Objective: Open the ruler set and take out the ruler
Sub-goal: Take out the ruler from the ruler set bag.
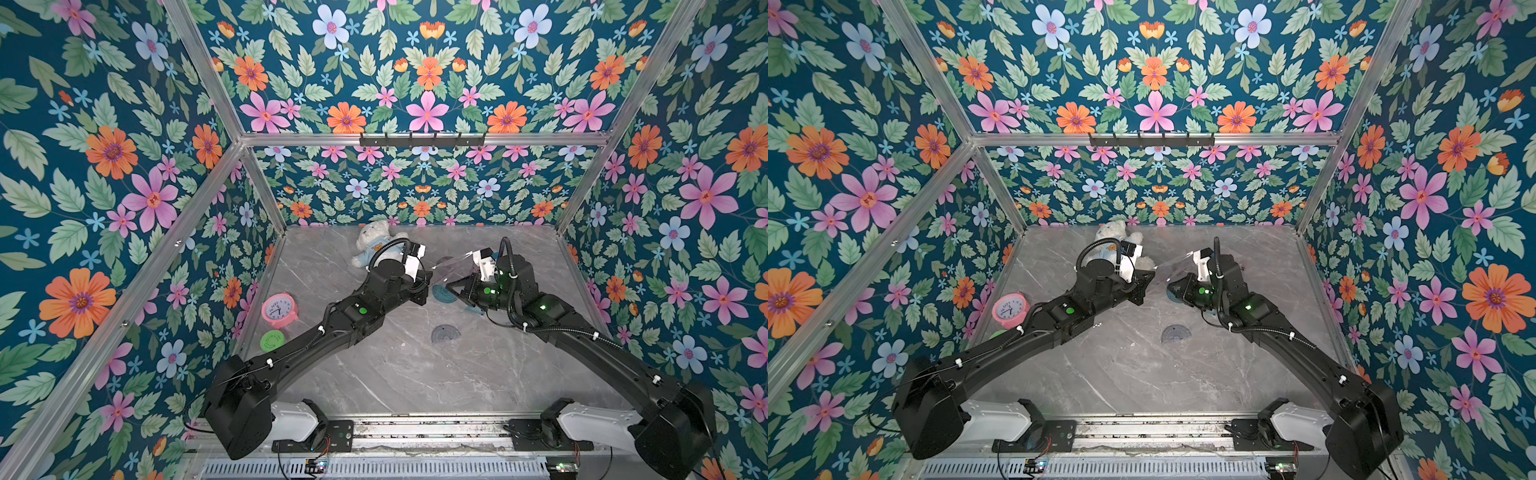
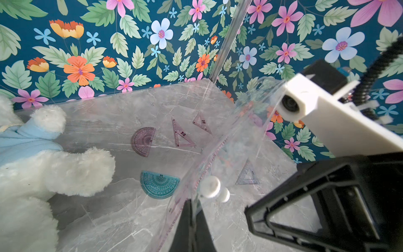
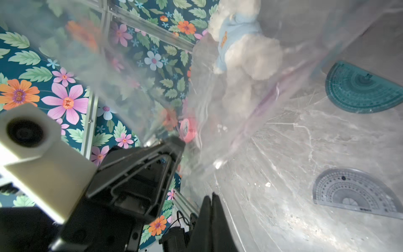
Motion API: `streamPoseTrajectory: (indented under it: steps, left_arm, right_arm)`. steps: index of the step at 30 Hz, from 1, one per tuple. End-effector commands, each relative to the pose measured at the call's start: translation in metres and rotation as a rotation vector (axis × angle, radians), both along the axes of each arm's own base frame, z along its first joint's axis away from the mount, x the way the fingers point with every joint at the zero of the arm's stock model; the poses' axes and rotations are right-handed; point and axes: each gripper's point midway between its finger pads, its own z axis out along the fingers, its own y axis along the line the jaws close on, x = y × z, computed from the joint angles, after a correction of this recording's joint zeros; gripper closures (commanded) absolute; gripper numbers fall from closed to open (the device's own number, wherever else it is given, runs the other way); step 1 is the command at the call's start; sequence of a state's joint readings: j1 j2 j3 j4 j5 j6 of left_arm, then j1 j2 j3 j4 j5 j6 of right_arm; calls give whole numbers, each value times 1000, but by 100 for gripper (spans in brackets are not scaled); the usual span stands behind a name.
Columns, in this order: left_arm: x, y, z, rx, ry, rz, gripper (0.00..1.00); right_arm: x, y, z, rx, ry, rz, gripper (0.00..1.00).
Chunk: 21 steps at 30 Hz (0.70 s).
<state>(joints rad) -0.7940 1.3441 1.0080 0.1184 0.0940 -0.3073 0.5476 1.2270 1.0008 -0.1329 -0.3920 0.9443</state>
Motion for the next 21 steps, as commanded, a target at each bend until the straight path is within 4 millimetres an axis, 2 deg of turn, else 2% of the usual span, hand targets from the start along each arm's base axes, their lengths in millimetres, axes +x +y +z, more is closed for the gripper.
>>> streamPoseTrajectory:
  steps: [1,8,14,19,21]
  left_arm:
    - [3,-1,5,-7,-32,12,100]
    - [4,-5,-2,7,-28,4,100]
    - [6,-8,-2,7,-29,0,100]
    - [8,-9,-7,16,-22,1,100]
    - [8,-10,-10,20,-17,0,100]
  right_arm:
    - [4,8,10,25,-7,7,100]
    - [8,10,13,23,-3,-3,100]
    - [8,2,16,-8,-20,-38,100]
    - [8,-12,22,-45,-67,-96,100]
    - [7,-10,23,-49,-67,-88,100]
